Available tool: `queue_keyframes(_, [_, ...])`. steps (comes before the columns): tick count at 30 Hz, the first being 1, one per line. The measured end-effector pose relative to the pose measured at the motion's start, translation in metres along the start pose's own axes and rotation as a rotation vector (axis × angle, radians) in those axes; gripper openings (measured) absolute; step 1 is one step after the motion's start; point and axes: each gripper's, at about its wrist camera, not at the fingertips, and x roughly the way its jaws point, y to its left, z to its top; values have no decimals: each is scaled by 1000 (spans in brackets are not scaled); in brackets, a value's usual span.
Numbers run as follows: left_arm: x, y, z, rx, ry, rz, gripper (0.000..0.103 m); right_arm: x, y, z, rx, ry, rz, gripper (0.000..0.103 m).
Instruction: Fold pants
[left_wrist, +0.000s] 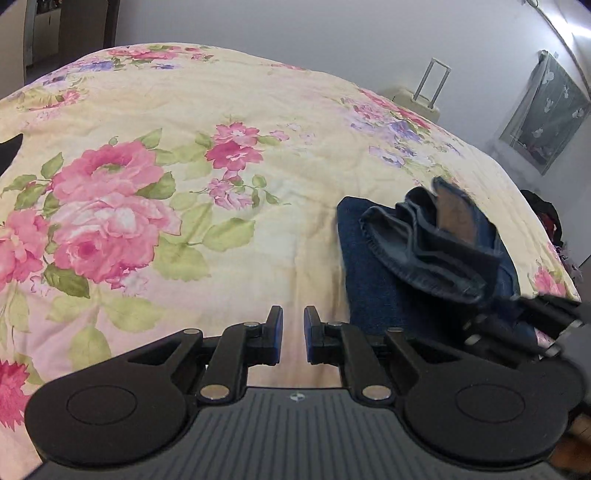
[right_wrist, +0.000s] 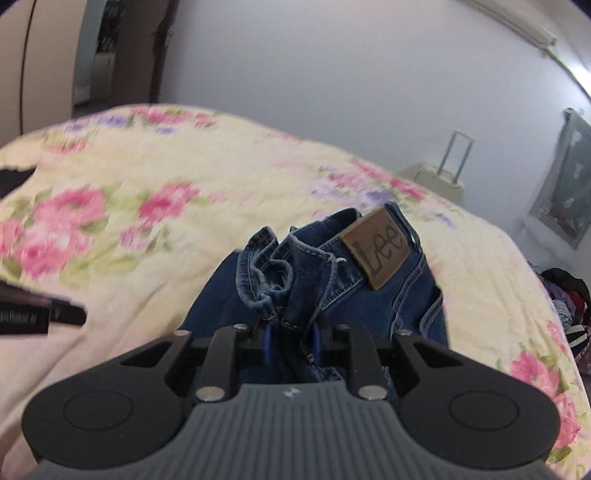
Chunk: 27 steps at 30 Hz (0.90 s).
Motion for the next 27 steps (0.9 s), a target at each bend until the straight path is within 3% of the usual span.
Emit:
queue_keyframes(2, [4, 1, -1, 3, 2, -19, 13, 22, 26, -18, -65, 75, 20, 16])
queue_keyframes(5, [10, 5, 0, -17, 14, -74, 16, 32, 48, -39, -198, 97, -11, 17])
queue_keyframes(9, [13, 8, 4, -46, 20, -137, 19, 40, 50, -48, -276, 132, 28, 19])
queue_keyframes(13, [10, 4, 7, -37, 15, -178, 26, 35, 39, -53, -297, 139, 118, 30])
queue_keyframes(16, [11, -3, 10, -20, 21, -221, 32, 21, 22, -48, -236, 130, 214, 45])
queue_keyframes(22, [30, -25, 22, -2, 47, -305, 47, -12, -34, -39, 15, 83, 342, 51])
queue_keyframes(24, [42, -36, 31, 13, 38, -307, 49, -19, -61, -41, 99, 65, 350, 53])
queue_keyframes(27, [62, -55, 43, 75, 28, -286, 55, -18, -101, -48, 198, 39, 285, 53])
